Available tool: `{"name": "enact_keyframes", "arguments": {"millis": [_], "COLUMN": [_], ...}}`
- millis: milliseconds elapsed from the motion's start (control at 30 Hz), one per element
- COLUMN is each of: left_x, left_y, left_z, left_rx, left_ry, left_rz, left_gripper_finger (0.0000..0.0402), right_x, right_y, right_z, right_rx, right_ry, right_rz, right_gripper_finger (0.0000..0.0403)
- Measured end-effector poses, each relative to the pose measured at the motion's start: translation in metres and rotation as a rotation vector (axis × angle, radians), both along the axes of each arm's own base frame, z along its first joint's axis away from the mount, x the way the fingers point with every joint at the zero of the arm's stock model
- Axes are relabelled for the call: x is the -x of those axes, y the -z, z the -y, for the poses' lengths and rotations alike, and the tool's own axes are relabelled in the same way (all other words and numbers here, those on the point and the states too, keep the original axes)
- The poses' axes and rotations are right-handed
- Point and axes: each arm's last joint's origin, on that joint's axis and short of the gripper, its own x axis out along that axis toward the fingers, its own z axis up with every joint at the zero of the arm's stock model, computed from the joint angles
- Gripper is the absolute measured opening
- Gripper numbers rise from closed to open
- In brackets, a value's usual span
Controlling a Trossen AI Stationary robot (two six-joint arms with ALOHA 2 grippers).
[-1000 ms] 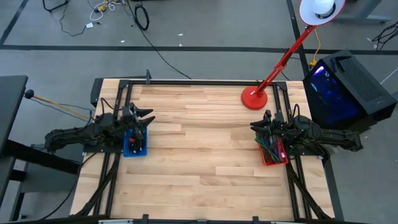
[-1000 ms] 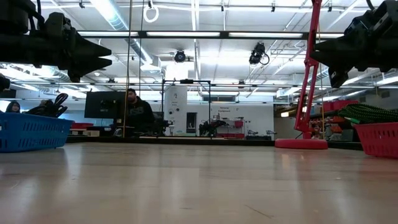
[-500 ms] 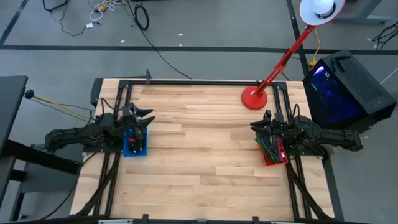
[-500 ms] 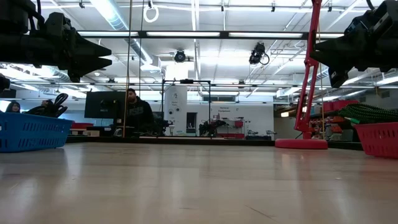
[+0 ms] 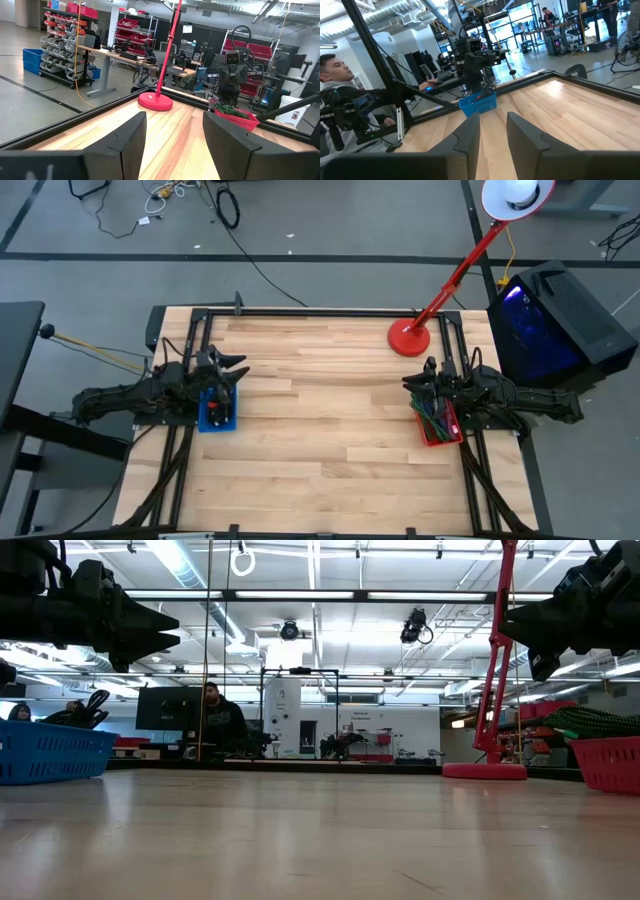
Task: Pick & Place USB Port
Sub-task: Return to Home Position
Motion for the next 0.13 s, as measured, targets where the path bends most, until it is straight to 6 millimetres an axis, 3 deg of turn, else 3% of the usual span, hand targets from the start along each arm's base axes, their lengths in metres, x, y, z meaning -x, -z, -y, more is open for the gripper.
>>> {"name": "enact_keyframes", "arguments": {"millis": [133], "left_x": [0.0000], "left_y": [0.0000], "left_z": [0.0000], "left_rx": [0.000], "left_ry": [0.000], "left_rz": [0.000], "left_gripper_finger": [0.0202], "right_x": [0.0000], "right_y": [0.0000], "right_z": [0.0000], "right_rx": [0.000], "right_ry": [0.000], "right_rz": [0.000], "right_gripper_finger": [0.0100]}}
